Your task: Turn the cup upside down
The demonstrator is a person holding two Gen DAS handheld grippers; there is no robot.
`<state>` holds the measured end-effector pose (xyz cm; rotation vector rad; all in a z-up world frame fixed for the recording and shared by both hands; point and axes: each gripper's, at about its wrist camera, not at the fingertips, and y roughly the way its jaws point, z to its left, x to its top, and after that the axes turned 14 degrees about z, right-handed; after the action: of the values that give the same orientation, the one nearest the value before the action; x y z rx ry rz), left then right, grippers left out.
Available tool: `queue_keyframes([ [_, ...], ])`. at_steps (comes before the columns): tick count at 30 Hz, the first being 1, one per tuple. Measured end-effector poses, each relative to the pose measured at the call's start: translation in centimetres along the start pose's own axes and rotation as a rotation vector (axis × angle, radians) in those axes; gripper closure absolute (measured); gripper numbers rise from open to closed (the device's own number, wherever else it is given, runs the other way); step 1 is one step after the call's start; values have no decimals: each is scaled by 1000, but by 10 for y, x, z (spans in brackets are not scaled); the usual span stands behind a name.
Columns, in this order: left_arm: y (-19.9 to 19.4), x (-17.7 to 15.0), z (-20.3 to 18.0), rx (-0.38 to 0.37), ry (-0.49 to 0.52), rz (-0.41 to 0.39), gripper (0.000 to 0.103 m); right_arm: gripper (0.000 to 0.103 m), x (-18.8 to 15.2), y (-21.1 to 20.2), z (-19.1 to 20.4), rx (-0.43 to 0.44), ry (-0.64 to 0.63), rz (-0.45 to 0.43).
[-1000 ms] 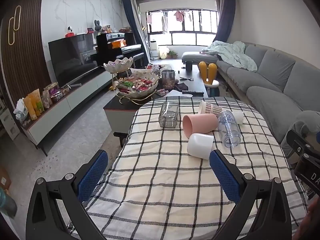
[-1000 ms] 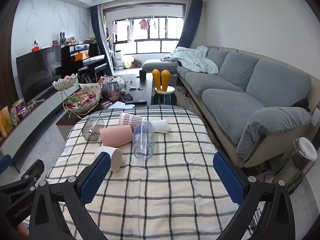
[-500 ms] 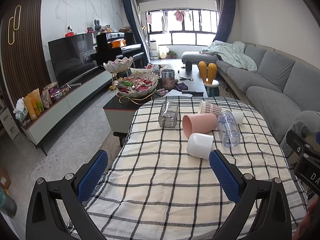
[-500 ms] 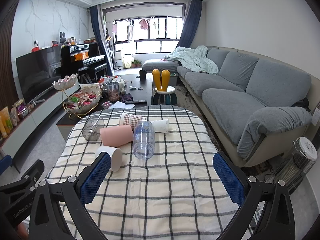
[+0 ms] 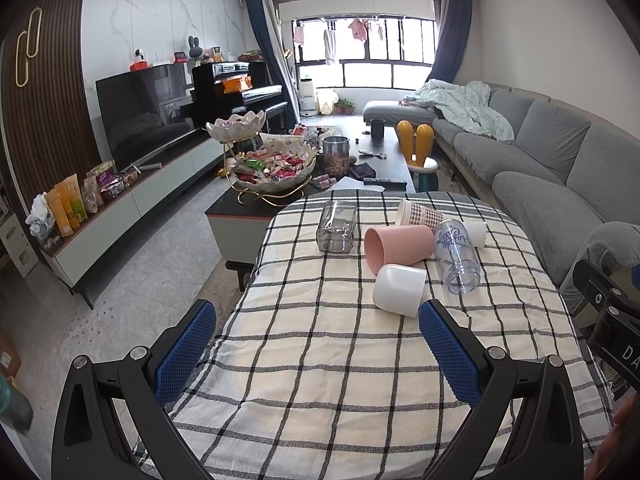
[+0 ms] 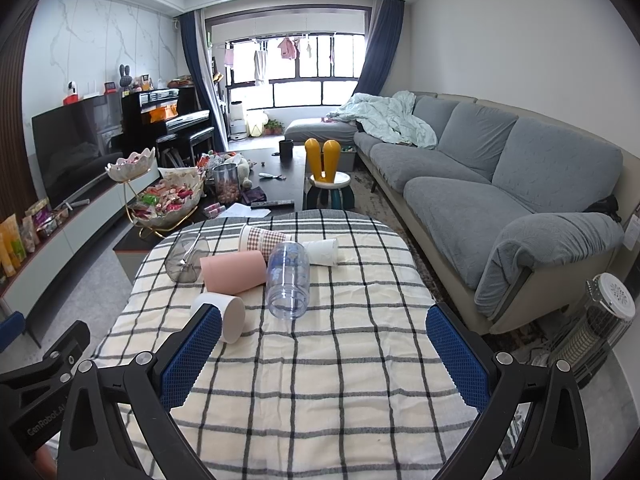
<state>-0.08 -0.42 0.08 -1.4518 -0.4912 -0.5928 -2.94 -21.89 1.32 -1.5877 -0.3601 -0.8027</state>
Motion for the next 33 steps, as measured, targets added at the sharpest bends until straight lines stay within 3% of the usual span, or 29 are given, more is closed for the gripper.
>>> queue_keyframes([
  [33, 3, 3, -3, 0, 4, 4, 0, 0, 1, 1, -2, 4, 12, 10],
])
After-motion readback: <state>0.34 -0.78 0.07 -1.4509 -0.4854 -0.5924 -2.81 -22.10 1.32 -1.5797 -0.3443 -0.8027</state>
